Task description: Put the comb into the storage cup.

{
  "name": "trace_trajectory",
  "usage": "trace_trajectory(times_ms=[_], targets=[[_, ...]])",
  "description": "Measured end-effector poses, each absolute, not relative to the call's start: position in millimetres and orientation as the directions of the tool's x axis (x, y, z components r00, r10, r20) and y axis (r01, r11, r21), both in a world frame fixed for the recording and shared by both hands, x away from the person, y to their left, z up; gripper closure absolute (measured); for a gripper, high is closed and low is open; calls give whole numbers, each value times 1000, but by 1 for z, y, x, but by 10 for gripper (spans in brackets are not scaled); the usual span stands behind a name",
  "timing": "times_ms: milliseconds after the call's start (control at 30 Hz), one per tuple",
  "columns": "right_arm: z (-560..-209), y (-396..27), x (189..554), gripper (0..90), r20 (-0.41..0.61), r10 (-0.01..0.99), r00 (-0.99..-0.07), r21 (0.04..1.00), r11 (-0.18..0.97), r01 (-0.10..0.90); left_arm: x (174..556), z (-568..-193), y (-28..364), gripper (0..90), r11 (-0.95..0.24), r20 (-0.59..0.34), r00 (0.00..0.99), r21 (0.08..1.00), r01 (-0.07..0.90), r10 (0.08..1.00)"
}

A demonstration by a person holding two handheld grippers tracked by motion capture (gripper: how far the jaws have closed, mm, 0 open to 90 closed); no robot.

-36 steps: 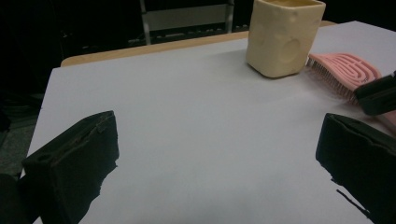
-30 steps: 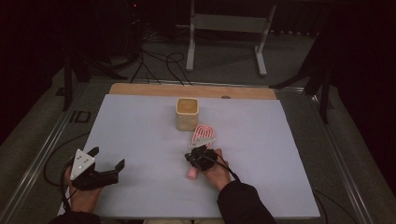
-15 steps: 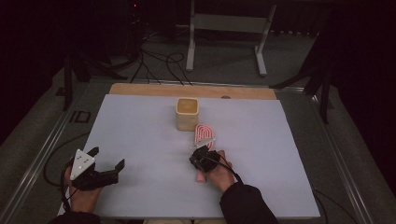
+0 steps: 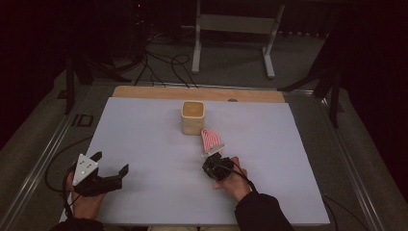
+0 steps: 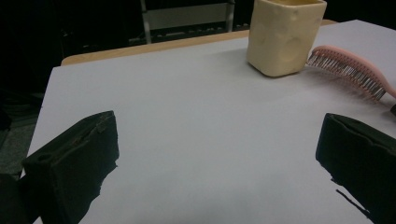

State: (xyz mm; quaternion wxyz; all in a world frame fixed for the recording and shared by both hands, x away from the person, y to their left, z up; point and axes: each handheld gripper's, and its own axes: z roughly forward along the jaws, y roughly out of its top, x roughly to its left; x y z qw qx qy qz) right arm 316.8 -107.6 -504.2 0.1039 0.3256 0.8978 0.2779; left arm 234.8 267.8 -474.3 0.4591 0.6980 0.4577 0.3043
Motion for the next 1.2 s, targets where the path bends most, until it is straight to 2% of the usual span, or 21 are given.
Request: trace_trajectory(times_ms=[467, 900, 1067, 1200], targets=[[-503, -140, 315, 900, 10, 683, -731, 574, 595, 563, 235, -475, 267, 1, -161, 5, 397, 918, 363, 918], [-502, -138, 311, 893, 15, 664, -747, 594, 595, 541, 236, -476, 267, 1, -163, 5, 398, 917, 365, 917], [-491, -149, 308, 792, 24, 656, -755, 669, 551, 500, 236, -476, 267, 1, -163, 5, 397, 917, 364, 918], [-477, -164, 303, 651, 4, 647, -763, 754, 499, 427, 236, -476, 267, 1, -160, 4, 395, 918, 363, 918]])
